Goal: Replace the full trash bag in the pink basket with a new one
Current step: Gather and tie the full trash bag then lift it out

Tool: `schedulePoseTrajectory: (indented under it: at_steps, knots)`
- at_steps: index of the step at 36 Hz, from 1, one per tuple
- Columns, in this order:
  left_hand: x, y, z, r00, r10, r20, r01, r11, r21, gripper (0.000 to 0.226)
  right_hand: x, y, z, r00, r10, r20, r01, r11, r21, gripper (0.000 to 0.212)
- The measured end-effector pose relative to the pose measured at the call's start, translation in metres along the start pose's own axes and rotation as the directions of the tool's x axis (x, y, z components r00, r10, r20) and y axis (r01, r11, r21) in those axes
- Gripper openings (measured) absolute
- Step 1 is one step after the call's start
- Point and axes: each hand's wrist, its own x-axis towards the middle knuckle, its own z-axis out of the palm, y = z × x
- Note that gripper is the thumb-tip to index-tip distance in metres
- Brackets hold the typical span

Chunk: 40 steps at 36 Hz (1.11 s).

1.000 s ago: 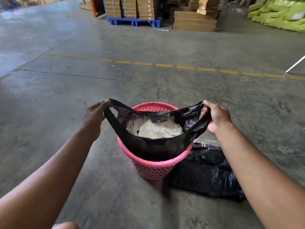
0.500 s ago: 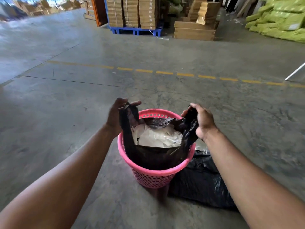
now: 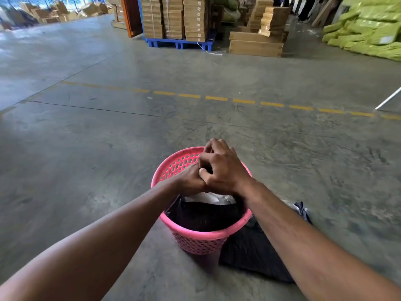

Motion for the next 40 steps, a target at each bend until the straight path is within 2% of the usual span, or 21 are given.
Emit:
schedulePoseTrajectory:
  at_steps: [2,3,6,9,12,15,18,22,26,29,32,35,37,40]
  knots:
    - [0.000,-0.002,0.004,1.000,-0.018,-0.017,0.017,0.997,-0.075,0.005,0.010,-0.004,-0.005,0.999,-0.030,0.018,0.031,0.999,-0.019,0.012]
    - [0.001,-0.004,0.005,0.999,-0.017,-0.034,0.013,0.993,-0.119,0.016,0.014,-0.004,-0.008,1.000,-0.017,0.024,0.016,0.999,0.034,0.013]
    - [0.001,-0.008,0.007,0.996,-0.052,-0.073,0.028,0.953,-0.302,0.027,0.020,0.010,-0.016,0.991,0.136,0.006,-0.132,0.944,0.302,0.016]
    - [0.003,-0.006,0.006,0.985,-0.148,-0.092,0.095,0.899,-0.428,0.046,0.013,0.032,-0.012,0.984,0.177,0.009,-0.173,0.946,0.275,0.034]
    - [0.003,-0.010,0.002,0.984,-0.161,-0.071,0.118,0.902,-0.416,0.054,-0.001,0.042,-0.001,0.987,0.155,0.040,-0.160,0.952,0.261,0.043]
    - [0.003,-0.010,0.001,0.987,-0.161,-0.017,0.136,0.883,-0.449,0.053,-0.007,0.045,0.010,0.981,0.181,-0.073,-0.154,0.947,0.283,0.030]
    - [0.003,-0.008,-0.001,0.988,-0.154,0.022,0.146,0.866,-0.478,0.057,-0.007,0.043,0.013,0.953,0.266,-0.143,-0.194,0.903,0.384,0.017]
    - [0.004,-0.008,-0.008,0.985,-0.145,0.097,0.174,0.841,-0.512,0.058,-0.006,0.041,0.014,0.934,0.331,-0.133,-0.250,0.872,0.420,0.006]
    - [0.005,-0.013,-0.013,0.964,-0.197,0.177,0.263,0.789,-0.556,0.063,-0.009,0.044,0.012,0.903,0.409,-0.129,-0.323,0.847,0.423,0.003]
    - [0.006,-0.020,-0.022,0.941,-0.232,0.245,0.332,0.770,-0.545,0.067,-0.011,0.037,0.008,0.901,0.409,-0.143,-0.320,0.851,0.417,0.002]
    - [0.009,-0.016,-0.029,0.920,-0.293,0.262,0.392,0.727,-0.563,0.057,-0.020,0.023,0.008,0.908,0.388,-0.157,-0.291,0.855,0.430,0.004]
    - [0.017,-0.006,-0.029,0.906,-0.355,0.231,0.419,0.665,-0.618,0.041,-0.038,0.005,0.023,0.948,0.284,-0.141,-0.213,0.900,0.380,0.007]
    - [0.020,0.000,-0.027,0.905,-0.360,0.229,0.422,0.685,-0.593,0.032,-0.051,-0.004,0.039,0.963,0.229,-0.139,-0.180,0.937,0.298,0.011]
    - [0.021,0.005,-0.024,0.906,-0.379,0.191,0.421,0.752,-0.507,0.032,-0.062,-0.002,0.060,0.953,0.266,-0.144,-0.224,0.941,0.253,0.007]
